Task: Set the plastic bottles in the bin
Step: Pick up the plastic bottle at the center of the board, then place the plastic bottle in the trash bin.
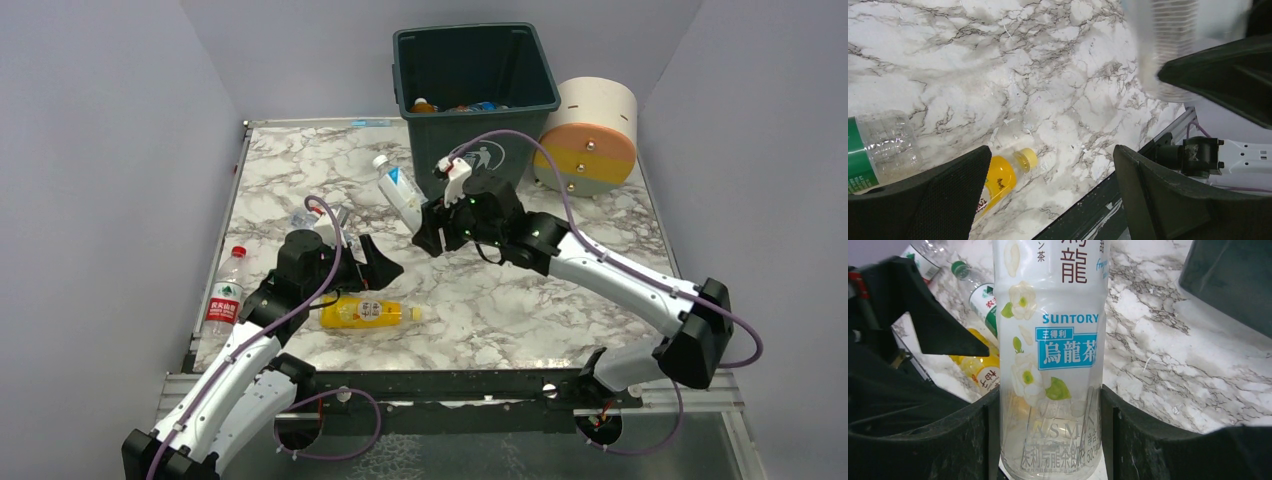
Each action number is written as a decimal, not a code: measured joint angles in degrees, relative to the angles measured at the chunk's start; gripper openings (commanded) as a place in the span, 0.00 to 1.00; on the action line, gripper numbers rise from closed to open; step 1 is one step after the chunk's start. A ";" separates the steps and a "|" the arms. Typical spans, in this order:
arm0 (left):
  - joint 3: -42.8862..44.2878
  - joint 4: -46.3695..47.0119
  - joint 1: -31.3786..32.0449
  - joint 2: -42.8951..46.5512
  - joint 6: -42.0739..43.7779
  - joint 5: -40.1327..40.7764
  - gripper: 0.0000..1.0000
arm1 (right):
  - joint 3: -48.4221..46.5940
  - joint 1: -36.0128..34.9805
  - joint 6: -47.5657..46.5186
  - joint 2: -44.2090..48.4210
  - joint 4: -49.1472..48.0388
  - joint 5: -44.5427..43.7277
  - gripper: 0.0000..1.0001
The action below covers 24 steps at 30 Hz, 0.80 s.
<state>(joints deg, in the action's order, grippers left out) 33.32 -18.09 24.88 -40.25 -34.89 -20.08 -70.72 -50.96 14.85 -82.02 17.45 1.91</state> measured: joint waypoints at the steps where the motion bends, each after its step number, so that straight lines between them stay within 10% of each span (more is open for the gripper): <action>1: 0.00 0.07 0.00 -0.13 0.00 0.00 0.99 | -0.22 0.00 -0.11 1.07 0.55 -0.11 0.63; 24: 0.00 1.05 0.00 -0.59 -0.22 0.00 0.99 | -23.82 0.04 -6.84 1.46 4.11 -7.08 0.66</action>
<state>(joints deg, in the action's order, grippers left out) 33.32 -17.04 24.88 -40.84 -35.11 -20.08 -94.54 -50.92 8.01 -80.55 21.56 -5.17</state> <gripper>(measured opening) 0.991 0.670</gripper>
